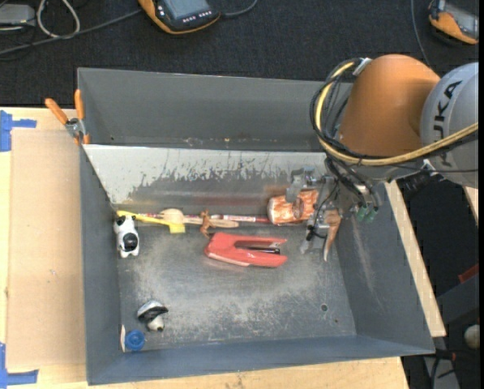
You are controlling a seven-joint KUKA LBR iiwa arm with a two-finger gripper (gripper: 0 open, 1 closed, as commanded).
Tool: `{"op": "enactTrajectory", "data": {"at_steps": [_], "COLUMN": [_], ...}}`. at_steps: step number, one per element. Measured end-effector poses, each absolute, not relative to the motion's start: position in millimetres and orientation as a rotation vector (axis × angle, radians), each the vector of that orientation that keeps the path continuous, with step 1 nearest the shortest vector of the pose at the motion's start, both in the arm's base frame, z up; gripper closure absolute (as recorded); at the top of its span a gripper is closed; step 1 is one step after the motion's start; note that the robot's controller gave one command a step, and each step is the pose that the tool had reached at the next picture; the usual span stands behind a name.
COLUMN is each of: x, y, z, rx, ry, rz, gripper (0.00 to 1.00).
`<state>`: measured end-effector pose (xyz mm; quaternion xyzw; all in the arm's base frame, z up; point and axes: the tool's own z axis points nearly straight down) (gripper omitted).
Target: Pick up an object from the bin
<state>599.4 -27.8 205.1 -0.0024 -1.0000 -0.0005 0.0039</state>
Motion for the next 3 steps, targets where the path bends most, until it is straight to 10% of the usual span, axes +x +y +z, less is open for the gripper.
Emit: {"op": "enactTrajectory", "data": {"at_steps": [1, 3], "x": [600.9, 618.4], "y": [-27.7, -10.8], "z": [209.4, 73.6], "rx": [-0.006, 0.271], "ry": [-3.141, -3.136], "rz": [-0.001, 0.001], "gripper": [0.00, 0.00]}}
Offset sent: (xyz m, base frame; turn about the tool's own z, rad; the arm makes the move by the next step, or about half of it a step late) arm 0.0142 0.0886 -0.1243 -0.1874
